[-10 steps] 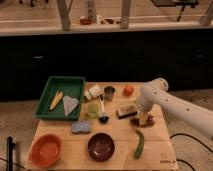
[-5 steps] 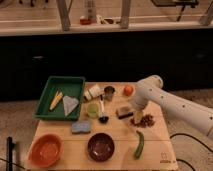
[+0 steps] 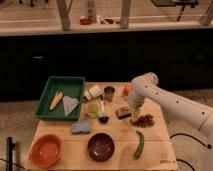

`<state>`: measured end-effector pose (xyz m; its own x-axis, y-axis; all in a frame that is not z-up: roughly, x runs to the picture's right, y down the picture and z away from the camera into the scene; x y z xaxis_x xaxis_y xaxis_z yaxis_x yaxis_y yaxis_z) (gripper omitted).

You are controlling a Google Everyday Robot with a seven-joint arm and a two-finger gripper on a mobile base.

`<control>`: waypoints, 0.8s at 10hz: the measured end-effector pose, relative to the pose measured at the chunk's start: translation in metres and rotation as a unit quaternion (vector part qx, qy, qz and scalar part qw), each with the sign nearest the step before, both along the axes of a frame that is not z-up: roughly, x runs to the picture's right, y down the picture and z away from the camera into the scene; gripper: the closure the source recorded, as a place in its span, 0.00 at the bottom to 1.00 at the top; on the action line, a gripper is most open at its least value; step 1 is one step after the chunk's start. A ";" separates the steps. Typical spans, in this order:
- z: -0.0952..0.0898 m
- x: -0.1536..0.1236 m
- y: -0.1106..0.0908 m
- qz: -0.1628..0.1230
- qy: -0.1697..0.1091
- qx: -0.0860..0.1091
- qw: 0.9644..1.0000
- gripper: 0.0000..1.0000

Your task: Wipe purple bowl with eraser

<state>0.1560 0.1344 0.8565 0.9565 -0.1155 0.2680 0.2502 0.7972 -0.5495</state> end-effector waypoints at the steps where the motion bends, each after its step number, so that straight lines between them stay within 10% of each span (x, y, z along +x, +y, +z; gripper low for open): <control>1: 0.007 0.001 0.001 0.003 0.007 -0.005 1.000 0.20; 4: 0.024 0.006 0.007 0.015 0.023 -0.017 0.999 0.29; 8: 0.032 0.005 0.004 0.015 0.030 -0.022 0.999 0.68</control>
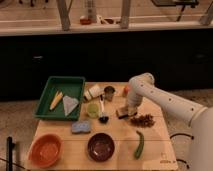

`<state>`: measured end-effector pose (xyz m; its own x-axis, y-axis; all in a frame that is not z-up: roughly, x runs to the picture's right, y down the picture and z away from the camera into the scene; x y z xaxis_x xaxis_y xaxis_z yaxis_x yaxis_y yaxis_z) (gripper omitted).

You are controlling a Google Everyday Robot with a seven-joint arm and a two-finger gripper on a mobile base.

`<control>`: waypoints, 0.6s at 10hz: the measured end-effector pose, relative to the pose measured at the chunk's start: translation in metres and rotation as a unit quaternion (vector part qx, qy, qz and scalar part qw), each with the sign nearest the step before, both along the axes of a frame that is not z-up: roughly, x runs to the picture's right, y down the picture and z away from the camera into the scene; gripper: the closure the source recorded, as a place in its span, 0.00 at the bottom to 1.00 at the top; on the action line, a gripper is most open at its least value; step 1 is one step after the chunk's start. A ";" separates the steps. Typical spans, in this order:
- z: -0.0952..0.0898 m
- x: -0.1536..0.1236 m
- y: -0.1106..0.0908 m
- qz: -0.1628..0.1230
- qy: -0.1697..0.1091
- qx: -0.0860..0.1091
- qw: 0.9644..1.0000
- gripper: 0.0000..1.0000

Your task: Wipe purple bowl with eraser

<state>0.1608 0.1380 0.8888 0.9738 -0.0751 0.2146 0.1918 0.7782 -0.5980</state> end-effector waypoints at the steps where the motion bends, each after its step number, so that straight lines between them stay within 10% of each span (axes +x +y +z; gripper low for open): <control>1: 0.001 -0.001 -0.002 0.000 0.000 -0.001 1.000 0.79; 6: 0.005 -0.002 -0.003 -0.002 -0.003 -0.008 1.000 1.00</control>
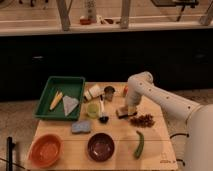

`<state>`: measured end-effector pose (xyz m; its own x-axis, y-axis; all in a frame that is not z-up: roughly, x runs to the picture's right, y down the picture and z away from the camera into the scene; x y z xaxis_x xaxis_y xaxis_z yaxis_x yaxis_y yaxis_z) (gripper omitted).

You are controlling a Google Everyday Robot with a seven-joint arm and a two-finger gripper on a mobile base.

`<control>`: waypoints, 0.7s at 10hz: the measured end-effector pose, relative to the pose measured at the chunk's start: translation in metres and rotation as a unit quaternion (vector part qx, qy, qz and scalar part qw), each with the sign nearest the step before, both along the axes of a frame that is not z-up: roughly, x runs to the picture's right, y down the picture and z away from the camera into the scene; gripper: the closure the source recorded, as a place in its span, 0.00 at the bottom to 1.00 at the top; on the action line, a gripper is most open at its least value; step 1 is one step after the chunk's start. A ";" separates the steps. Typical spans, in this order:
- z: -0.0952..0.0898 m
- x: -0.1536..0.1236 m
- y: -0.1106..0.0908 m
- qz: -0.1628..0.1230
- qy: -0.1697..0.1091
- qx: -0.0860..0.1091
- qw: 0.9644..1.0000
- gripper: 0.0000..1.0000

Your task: Wipe purple bowl with eraser

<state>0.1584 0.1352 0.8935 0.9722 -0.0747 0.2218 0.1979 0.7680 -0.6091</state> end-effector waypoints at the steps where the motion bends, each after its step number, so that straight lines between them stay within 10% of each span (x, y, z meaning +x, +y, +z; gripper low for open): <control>1: 0.000 -0.001 0.000 -0.001 0.000 0.000 1.000 1.00; 7: -0.001 -0.001 0.002 -0.003 -0.006 -0.007 1.000 1.00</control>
